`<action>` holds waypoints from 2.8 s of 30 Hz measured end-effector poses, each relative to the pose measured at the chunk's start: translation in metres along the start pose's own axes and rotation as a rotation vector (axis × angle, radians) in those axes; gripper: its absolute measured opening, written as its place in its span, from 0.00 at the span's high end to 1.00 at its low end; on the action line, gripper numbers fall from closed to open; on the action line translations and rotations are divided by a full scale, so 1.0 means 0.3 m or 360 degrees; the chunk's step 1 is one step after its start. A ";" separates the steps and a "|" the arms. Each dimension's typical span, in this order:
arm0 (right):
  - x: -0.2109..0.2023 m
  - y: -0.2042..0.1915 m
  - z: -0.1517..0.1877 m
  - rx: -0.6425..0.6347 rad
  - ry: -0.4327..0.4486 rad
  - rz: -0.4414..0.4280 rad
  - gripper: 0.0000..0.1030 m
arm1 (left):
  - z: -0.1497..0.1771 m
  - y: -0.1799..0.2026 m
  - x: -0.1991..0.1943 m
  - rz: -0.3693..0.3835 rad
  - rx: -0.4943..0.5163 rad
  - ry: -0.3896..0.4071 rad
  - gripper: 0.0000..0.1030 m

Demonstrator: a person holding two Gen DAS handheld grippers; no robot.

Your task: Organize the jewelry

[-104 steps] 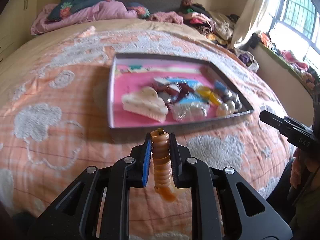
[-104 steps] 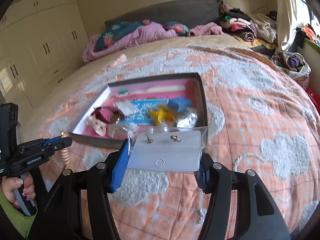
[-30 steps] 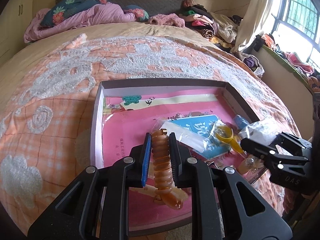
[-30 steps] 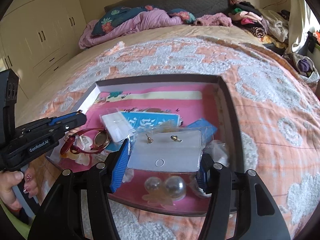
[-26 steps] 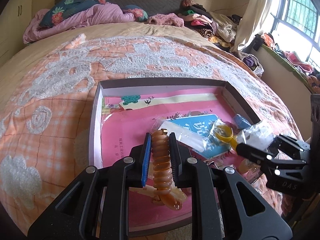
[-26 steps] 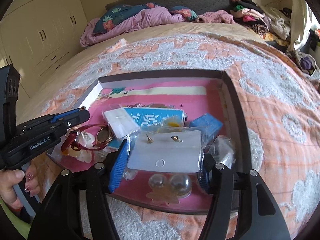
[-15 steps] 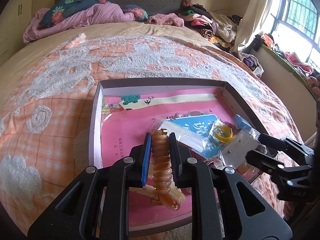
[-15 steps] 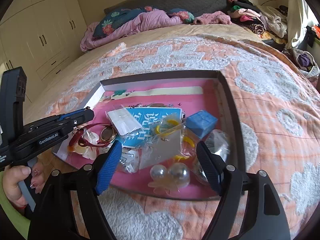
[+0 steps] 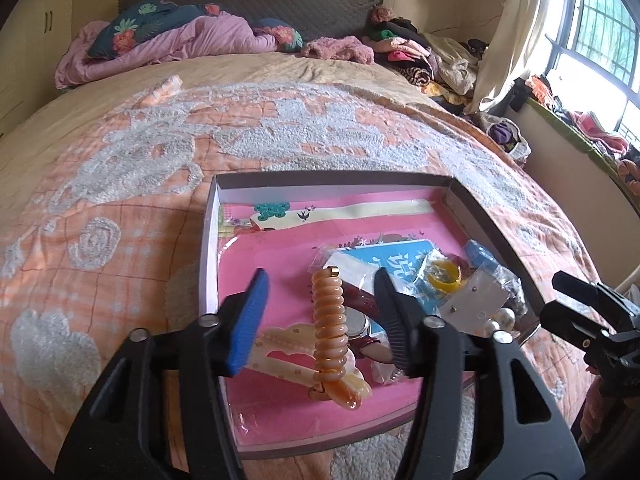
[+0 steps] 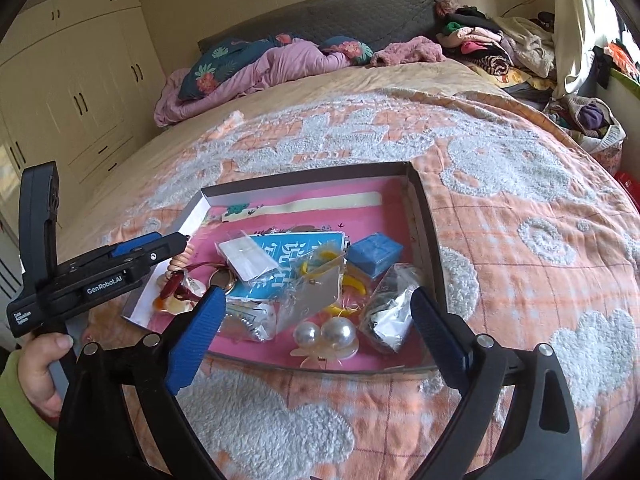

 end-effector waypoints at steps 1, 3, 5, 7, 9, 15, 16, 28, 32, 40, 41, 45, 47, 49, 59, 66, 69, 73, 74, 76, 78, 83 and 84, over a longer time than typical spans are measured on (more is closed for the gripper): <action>-0.006 -0.002 -0.003 0.0000 0.0004 -0.0004 0.09 | -0.005 -0.001 -0.008 0.0002 -0.0003 0.0008 0.47; -0.018 -0.004 -0.007 0.0001 0.0016 -0.0002 0.08 | -0.012 -0.002 -0.030 0.0002 -0.0014 0.0020 0.42; -0.032 -0.007 -0.010 0.0002 0.0027 -0.0006 0.08 | -0.018 -0.003 -0.046 -0.0003 -0.0022 0.0031 0.35; -0.046 -0.010 -0.012 0.0005 0.0040 -0.0009 0.08 | -0.024 -0.002 -0.070 -0.0010 -0.0025 0.0044 0.30; -0.061 -0.013 -0.013 0.0005 0.0045 -0.0024 0.08 | -0.032 0.001 -0.098 -0.0008 -0.0030 0.0074 0.26; -0.117 -0.024 -0.020 0.0002 0.0085 -0.0038 0.07 | -0.053 0.016 -0.182 -0.0003 -0.0042 0.0144 0.14; -0.125 -0.023 -0.020 0.0000 0.0092 -0.0034 0.07 | -0.053 0.021 -0.191 -0.0002 -0.0039 0.0152 0.14; -0.257 -0.036 -0.010 -0.0029 0.0193 -0.0046 0.06 | -0.021 0.080 -0.339 -0.0027 -0.0006 0.0217 0.09; -0.292 -0.037 0.001 -0.0028 0.0219 -0.0053 0.06 | 0.023 0.108 -0.369 -0.0044 0.0021 0.0204 0.09; -0.346 -0.044 0.058 -0.0037 0.0246 -0.0067 0.06 | 0.121 0.140 -0.401 -0.0084 0.0045 0.0188 0.09; -0.346 -0.044 0.072 -0.0037 0.0239 -0.0067 0.06 | 0.129 0.142 -0.401 -0.0088 0.0053 0.0189 0.09; -0.340 -0.046 0.127 -0.0047 0.0203 -0.0061 0.05 | 0.190 0.155 -0.398 -0.0084 0.0044 0.0165 0.09; -0.330 -0.039 0.157 -0.0043 0.0186 -0.0048 0.05 | 0.218 0.161 -0.392 -0.0079 0.0044 0.0151 0.09; -0.316 -0.030 0.187 -0.0026 0.0162 -0.0039 0.05 | 0.254 0.163 -0.382 -0.0070 0.0025 0.0138 0.09; -0.300 -0.046 0.273 -0.0067 0.0172 0.0022 0.05 | 0.321 0.133 -0.347 -0.0085 -0.0033 0.0091 0.09; -0.288 -0.044 0.276 -0.0055 0.0148 0.0010 0.05 | 0.346 0.140 -0.325 -0.0087 -0.0019 0.0054 0.09; -0.279 -0.042 0.280 -0.0052 0.0126 0.0013 0.05 | 0.345 0.142 -0.328 -0.0084 -0.0016 0.0056 0.09; -0.277 -0.044 0.283 -0.0063 0.0126 0.0006 0.05 | 0.342 0.144 -0.332 -0.0072 -0.0019 0.0064 0.09; -0.276 -0.045 0.284 -0.0066 0.0126 0.0006 0.05 | 0.340 0.143 -0.333 -0.0074 -0.0019 0.0064 0.09; -0.274 -0.044 0.285 -0.0064 0.0125 0.0009 0.05 | 0.340 0.143 -0.336 -0.0074 -0.0021 0.0065 0.09; -0.274 -0.042 0.285 -0.0061 0.0123 0.0010 0.05 | 0.338 0.142 -0.338 -0.0071 -0.0019 0.0063 0.09; -0.274 -0.044 0.287 -0.0062 0.0115 0.0014 0.05 | 0.338 0.142 -0.338 -0.0075 -0.0020 0.0064 0.09; -0.274 -0.044 0.287 -0.0064 0.0115 0.0015 0.05 | 0.339 0.143 -0.337 -0.0071 -0.0021 0.0063 0.09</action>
Point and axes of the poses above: each gripper's, at about its wrist camera, not at the fingertips, and x roughly the way its jaws point, y to its right, z to its underside, the point moved 8 cm from there along x, roughly the way its jaws point, and after that the axes turned 8 degrees about z, right-handed, at the moved point
